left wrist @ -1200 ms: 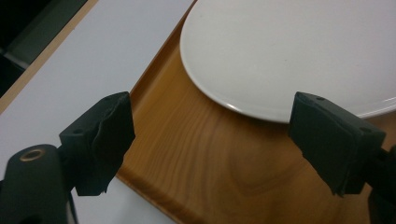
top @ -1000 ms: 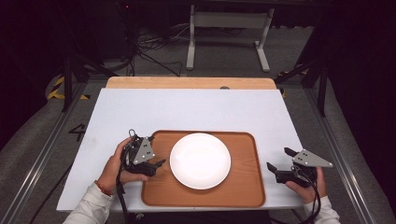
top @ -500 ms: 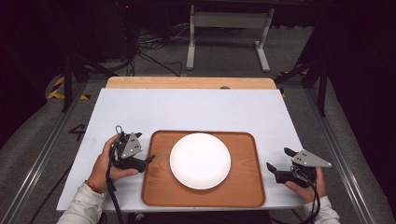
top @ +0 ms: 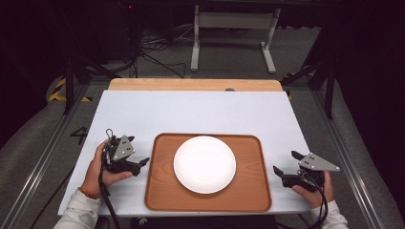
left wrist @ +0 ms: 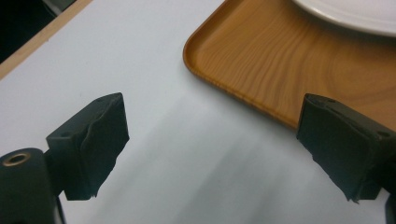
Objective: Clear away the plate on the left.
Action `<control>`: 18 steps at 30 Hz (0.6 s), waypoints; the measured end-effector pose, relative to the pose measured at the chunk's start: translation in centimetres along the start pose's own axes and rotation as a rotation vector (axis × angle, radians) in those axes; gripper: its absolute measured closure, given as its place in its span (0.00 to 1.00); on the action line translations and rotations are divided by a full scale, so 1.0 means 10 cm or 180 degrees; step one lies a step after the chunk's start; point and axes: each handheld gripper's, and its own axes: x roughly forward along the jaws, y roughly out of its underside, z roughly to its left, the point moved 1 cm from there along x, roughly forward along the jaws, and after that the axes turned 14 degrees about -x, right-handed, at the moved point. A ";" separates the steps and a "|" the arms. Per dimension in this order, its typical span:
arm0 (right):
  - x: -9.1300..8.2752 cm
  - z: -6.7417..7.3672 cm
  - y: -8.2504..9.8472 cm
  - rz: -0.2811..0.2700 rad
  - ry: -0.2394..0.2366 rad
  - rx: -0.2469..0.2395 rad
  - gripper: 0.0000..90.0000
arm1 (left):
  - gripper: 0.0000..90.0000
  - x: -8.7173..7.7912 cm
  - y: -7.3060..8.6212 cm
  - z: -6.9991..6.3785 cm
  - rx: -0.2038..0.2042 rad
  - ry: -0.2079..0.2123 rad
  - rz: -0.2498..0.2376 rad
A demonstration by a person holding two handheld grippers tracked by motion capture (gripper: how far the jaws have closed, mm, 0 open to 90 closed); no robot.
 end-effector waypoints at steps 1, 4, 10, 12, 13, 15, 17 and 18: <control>0.00 0.00 0.00 0.0000 0.0001 0.0001 0.12 | 0.11 -0.01 0.02 0.01 -0.0029 0.0005 0.0009; -0.01 0.00 0.00 -0.0005 0.0012 0.0012 0.12 | 0.11 -0.03 0.10 0.08 -0.0124 -0.0006 0.0023; -0.01 -0.02 0.01 -0.0012 0.0035 0.0043 0.12 | 0.11 -0.12 0.21 0.16 -0.0336 -0.0035 -0.0014; -0.01 -0.02 0.01 -0.0012 0.0051 0.0047 0.12 | 0.11 -0.15 0.23 0.16 -0.0403 -0.0023 -0.0037; -0.01 -0.03 0.01 -0.0014 0.0059 0.0047 0.12 | 0.11 -0.16 0.25 0.16 -0.0424 -0.0014 -0.0045; -0.02 -0.03 0.01 -0.0013 0.0071 0.0048 0.12 | 0.11 -0.18 0.27 0.16 -0.0431 -0.0035 -0.0042; -0.02 -0.03 0.00 -0.0017 0.0078 0.0047 0.12 | 0.11 -0.22 0.32 0.16 -0.0460 -0.0067 -0.0063; -0.02 -0.03 0.00 -0.0017 0.0078 0.0047 0.12 | 0.11 -0.22 0.32 0.16 -0.0460 -0.0067 -0.0063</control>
